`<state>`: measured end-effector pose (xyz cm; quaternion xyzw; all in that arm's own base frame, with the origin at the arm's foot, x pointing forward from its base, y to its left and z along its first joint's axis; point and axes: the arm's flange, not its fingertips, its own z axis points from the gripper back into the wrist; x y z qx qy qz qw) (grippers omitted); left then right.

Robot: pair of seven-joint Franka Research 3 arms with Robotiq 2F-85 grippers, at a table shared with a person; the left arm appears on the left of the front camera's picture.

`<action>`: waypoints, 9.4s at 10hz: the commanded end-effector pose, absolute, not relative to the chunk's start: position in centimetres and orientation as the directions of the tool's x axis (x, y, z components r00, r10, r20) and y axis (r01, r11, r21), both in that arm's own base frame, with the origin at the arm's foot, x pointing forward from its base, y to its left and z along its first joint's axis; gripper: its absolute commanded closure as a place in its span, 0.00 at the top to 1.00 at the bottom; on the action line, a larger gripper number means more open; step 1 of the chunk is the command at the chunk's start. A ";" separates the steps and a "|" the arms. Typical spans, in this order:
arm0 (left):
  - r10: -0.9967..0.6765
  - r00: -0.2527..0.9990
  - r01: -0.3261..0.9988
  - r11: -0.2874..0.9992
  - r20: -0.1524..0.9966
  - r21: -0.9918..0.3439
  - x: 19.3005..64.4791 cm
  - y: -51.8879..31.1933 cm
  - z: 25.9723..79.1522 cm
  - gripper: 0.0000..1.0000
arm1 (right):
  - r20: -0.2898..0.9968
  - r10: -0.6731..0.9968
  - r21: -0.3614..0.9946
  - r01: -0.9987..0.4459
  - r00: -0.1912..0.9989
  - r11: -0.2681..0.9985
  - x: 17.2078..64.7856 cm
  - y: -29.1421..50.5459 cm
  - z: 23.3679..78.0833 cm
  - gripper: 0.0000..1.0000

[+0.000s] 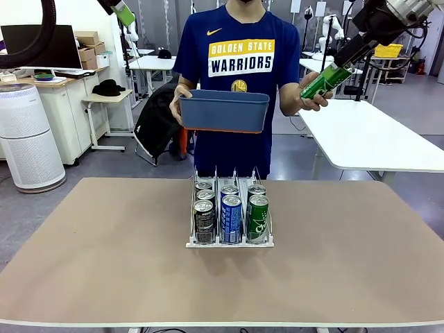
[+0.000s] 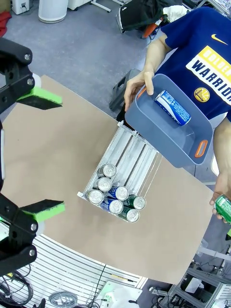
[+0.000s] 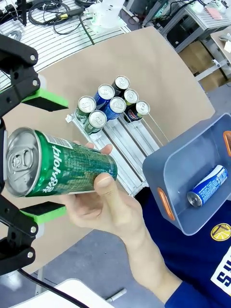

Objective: Fill the beverage cans into the dispenser.
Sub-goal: Pick up the Sprite handed by the human, then place the picked Sprite in the line of the Automatic Can Dispenser with the same cans.

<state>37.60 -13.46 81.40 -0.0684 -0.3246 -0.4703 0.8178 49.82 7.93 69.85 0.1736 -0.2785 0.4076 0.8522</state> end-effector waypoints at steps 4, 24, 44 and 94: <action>-0.727 0.347 0.813 0.548 0.593 0.197 37.5 -13.4 81.3 1.00 | 0.611 0.560 0.068 -0.742 0.559 0.667 49.4 7.9 69.7 0.40; -0.727 0.347 0.813 0.548 0.593 0.197 37.5 -13.4 81.3 1.00 | 0.615 0.560 0.093 -0.756 0.556 0.648 49.7 7.3 69.7 0.00; -0.727 0.347 0.813 0.548 0.593 0.197 37.5 -13.4 81.3 1.00 | 0.605 0.551 0.117 -0.748 0.575 0.653 43.8 7.7 71.0 0.58; -0.727 0.347 0.813 0.548 0.593 0.197 37.5 -13.4 81.3 1.00 | 0.354 0.343 0.134 -0.410 0.870 0.902 36.8 26.5 43.8 0.58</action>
